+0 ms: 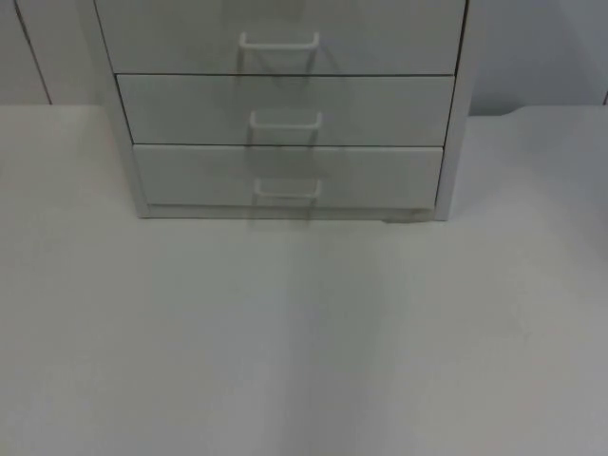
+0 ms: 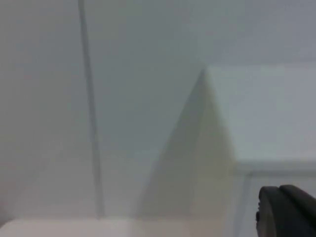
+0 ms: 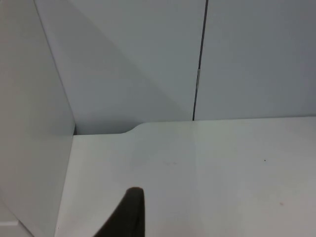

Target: Open the drawer with the left hand, place the block into the drawer with the right hand, then close the drawer with the left hand.

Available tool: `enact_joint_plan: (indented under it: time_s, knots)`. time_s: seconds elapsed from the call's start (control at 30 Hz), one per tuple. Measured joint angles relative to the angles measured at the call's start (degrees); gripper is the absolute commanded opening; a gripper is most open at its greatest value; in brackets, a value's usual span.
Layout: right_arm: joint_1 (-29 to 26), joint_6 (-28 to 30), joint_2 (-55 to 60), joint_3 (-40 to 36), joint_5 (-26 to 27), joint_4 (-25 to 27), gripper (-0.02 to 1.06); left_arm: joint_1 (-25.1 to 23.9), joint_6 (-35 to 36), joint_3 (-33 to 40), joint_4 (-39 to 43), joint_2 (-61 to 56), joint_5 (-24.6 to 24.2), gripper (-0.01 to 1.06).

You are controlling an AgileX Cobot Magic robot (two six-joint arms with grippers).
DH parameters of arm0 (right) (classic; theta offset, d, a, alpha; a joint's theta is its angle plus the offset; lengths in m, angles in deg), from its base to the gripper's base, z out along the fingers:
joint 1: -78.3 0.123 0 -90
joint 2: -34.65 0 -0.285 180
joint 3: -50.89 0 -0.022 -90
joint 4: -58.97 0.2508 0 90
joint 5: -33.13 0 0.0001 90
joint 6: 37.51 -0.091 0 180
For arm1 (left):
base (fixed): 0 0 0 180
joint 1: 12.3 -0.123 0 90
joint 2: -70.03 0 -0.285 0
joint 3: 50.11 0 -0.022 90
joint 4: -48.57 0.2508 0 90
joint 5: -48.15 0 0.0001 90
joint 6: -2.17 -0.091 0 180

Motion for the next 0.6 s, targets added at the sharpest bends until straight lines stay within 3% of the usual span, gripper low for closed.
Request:
enact_joint_plan:
  time_s: [0.1,0.23,0.33,0.43,0.6]
  knots:
    - [0.0,0.0,0.0,0.0,0.0,0.0,1.05,0.0,0.0,0.0,-4.5,-2.2,1.7,0.00]
    - [0.0,0.0,0.0,0.0,0.0,0.0,1.05,0.0,-6.9,0.0,-9.9,-3.5,1.6,0.00]
    - [0.0,0.0,0.0,0.0,0.0,0.0,1.05,0.0,-16.6,0.0,-13.3,-3.5,-1.8,0.00]
    - [0.0,0.0,0.0,0.0,0.0,0.2,1.05,0.0,-20.4,0.0,-14.7,-4.0,-4.0,0.00]
    - [0.0,0.0,0.0,0.0,0.0,1.1,1.05,0.0,-32.6,0.0,-14.8,-7.8,-9.0,0.00]
